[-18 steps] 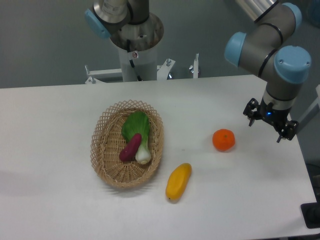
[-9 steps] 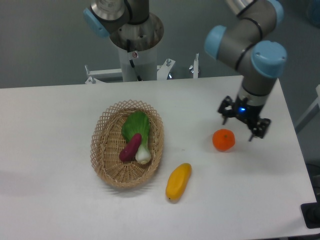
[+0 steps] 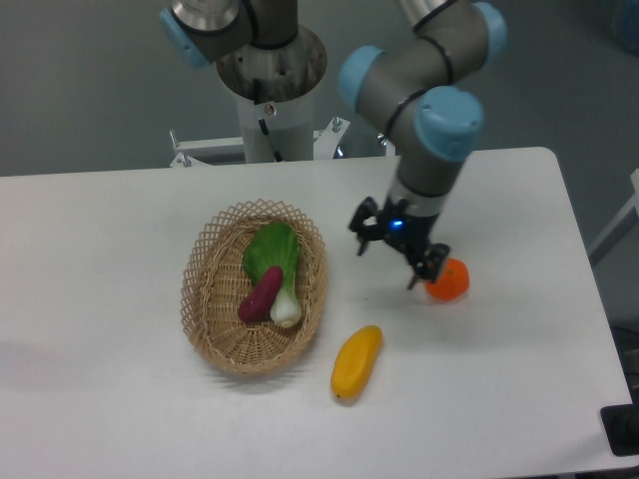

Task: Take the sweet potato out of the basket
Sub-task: 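Move the open gripper from beside the orange toward the wicker basket, then lower the gripper into the basket and close on the purple sweet potato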

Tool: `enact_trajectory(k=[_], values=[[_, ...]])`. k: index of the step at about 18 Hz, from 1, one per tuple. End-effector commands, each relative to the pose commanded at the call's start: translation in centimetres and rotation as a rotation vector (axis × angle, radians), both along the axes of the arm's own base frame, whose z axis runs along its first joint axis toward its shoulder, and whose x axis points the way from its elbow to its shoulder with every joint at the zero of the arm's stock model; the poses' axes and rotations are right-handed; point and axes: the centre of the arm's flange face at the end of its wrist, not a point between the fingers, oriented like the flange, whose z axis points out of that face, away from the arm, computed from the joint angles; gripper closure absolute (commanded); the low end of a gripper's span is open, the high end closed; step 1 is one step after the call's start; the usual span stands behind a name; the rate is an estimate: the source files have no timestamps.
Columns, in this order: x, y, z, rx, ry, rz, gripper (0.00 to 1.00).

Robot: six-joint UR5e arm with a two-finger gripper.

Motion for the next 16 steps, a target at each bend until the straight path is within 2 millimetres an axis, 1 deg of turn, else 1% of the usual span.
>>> enact_trajectory(k=[3,6,10,11,12,15,16], values=[[3.7,2.5,-0.5,-0.039,0.002,-0.003,0.00],[6.6,4.3,-1.0,-0.070,0.010,-0.027,0.00],[9.3,5.6,-2.2,-0.135,0.041,-0.041,0.00],[10.3,6.1,-2.6,-0.153,0.052,-0.062,0.00],[10.7,6.2,-2.9,-0.170,0.063,-0.073,0.00],[11.2,5.9,-4.0,-0.198,0.061,-0.080,0.00],[11.4,5.9,-4.1,-0.201,0.061,-0.085,0.03]])
